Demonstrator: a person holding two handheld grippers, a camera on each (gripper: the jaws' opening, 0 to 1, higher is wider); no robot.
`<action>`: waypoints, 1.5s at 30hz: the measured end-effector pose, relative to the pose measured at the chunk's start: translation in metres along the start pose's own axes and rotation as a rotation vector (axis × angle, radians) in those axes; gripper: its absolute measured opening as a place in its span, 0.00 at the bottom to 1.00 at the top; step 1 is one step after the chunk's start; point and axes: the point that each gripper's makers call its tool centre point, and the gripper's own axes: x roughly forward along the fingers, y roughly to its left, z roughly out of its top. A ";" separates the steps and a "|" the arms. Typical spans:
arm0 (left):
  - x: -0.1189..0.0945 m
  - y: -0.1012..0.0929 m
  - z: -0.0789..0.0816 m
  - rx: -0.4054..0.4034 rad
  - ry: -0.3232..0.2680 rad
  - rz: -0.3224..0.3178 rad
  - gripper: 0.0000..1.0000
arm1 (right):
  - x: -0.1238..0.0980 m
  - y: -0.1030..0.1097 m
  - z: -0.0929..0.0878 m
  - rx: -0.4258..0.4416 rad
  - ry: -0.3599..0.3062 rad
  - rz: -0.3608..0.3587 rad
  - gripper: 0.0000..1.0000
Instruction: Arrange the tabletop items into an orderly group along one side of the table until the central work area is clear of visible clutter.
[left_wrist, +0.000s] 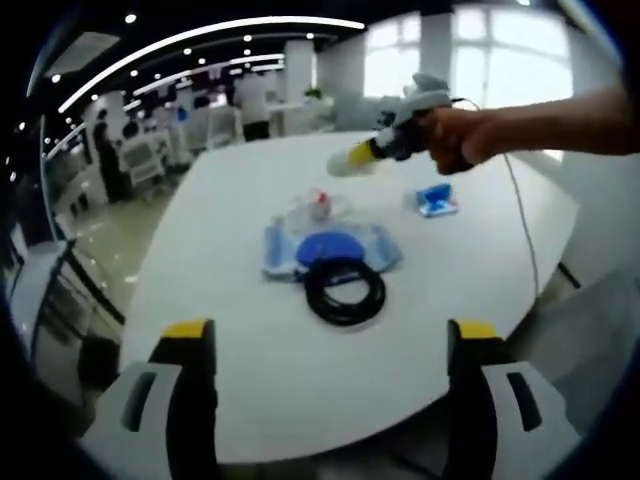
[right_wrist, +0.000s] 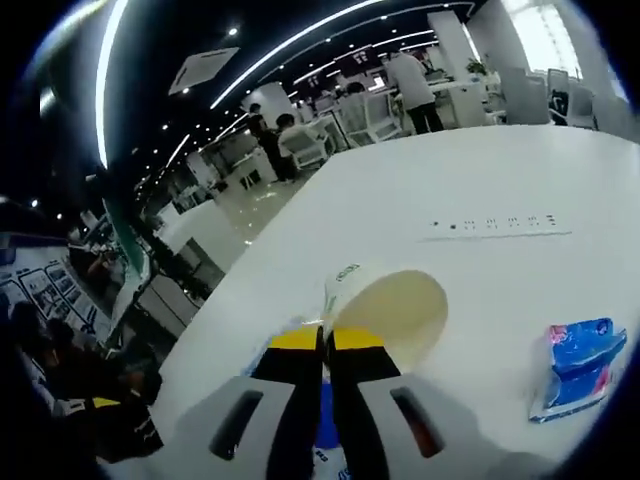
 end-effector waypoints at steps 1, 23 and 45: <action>0.000 0.000 0.000 -0.001 -0.001 0.001 0.93 | 0.003 0.009 -0.003 -0.021 0.016 0.015 0.01; -0.002 0.008 0.004 -0.039 -0.029 0.022 0.92 | 0.076 0.170 -0.076 -0.567 0.303 0.274 0.01; -0.004 0.008 0.006 -0.055 -0.038 0.027 0.92 | 0.086 0.186 -0.112 -0.671 0.428 0.281 0.05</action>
